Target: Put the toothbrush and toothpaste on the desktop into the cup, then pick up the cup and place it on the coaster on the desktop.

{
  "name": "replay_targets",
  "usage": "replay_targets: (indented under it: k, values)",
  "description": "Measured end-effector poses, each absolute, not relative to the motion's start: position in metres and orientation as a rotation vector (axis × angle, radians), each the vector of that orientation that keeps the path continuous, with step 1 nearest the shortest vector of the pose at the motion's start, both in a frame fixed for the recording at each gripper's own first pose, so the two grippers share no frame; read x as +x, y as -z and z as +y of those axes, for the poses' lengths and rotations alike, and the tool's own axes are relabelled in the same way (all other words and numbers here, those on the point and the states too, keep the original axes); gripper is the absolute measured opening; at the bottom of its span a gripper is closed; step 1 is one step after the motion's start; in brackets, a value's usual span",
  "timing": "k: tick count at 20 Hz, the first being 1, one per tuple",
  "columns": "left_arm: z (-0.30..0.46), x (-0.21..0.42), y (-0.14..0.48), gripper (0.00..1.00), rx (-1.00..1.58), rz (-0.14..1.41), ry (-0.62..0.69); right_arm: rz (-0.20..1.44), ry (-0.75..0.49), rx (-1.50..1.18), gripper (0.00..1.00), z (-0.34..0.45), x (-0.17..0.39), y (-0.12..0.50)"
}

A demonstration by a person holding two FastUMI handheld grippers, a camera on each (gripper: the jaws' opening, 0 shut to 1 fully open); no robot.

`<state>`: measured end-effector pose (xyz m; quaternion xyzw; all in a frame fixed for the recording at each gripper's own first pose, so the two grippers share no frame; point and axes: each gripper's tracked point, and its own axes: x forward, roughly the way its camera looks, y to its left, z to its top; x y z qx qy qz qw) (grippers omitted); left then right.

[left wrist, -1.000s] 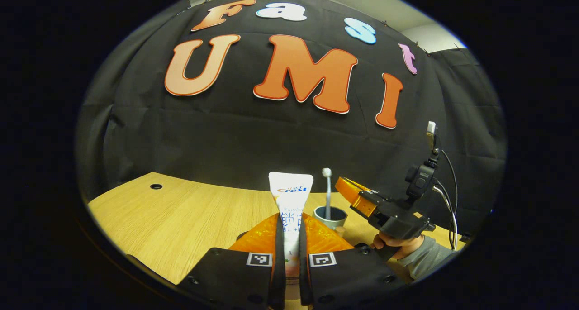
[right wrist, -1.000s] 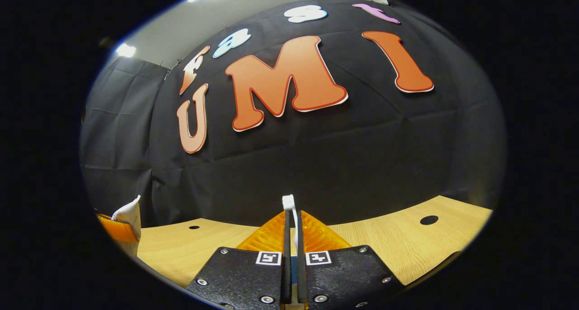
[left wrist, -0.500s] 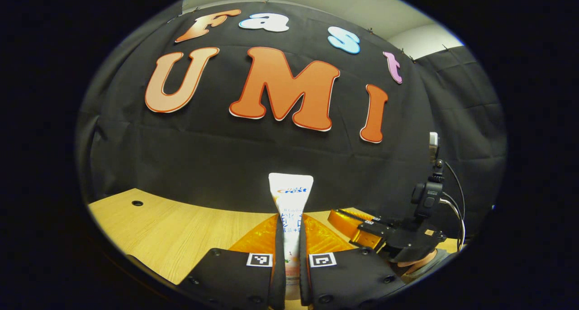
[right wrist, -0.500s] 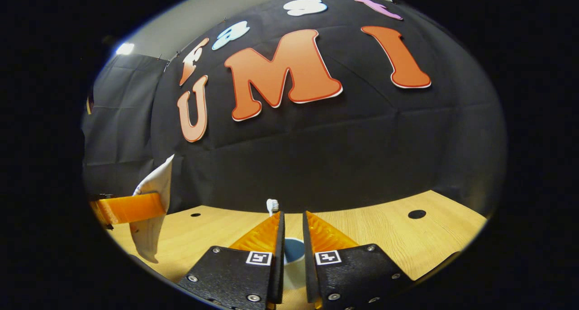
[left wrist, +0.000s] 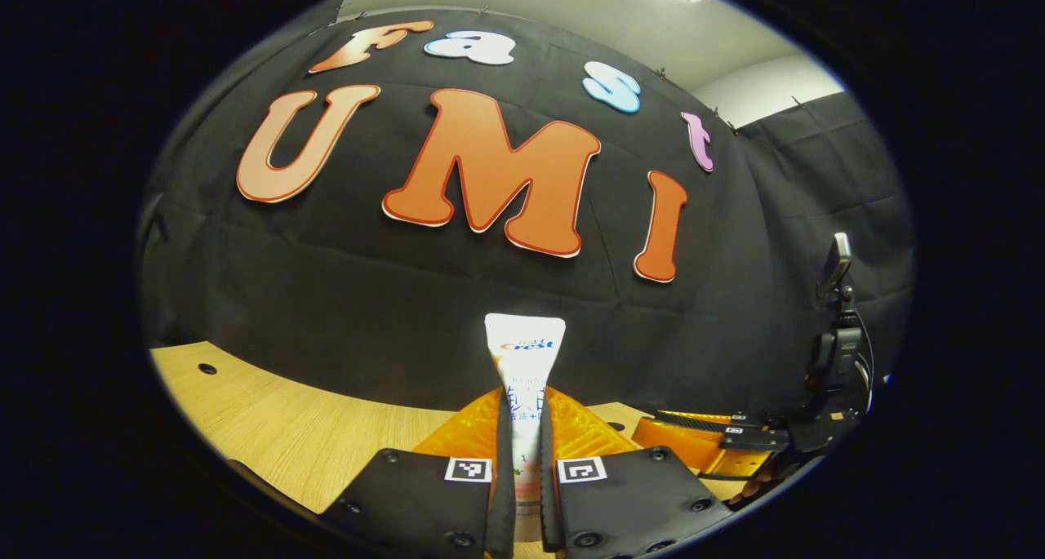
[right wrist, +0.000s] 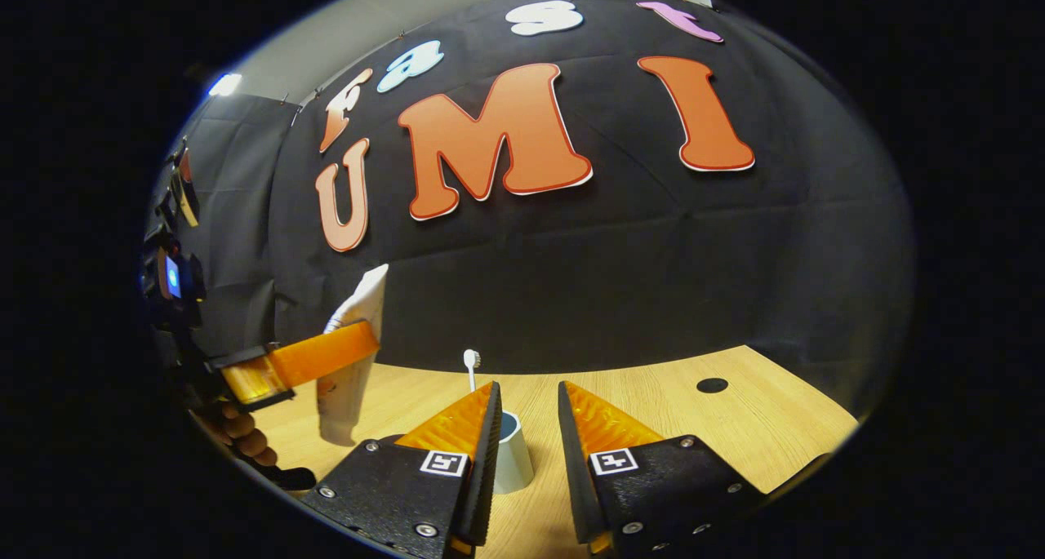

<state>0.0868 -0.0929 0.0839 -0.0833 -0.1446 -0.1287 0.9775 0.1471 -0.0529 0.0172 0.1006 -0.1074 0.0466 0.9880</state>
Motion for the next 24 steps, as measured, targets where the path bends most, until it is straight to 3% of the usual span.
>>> replay_targets:
  k: [1, 5, 24]
  values:
    - [-0.094, 0.093, -0.084, 0.15, -0.173, -0.297, 0.263, -0.214, -0.091, 0.2, 0.46, -0.054, 0.144, -0.015]
    - [-0.101, 0.114, -0.085, 0.15, -0.184, -0.304, 0.27, -0.191, -0.094, 0.168, 0.44, -0.055, 0.132, -0.006]
    - [-0.138, 0.175, -0.064, 0.14, -0.184, -0.277, 0.368, -0.169, -0.121, 0.101, 0.7, -0.044, 0.089, -0.006]
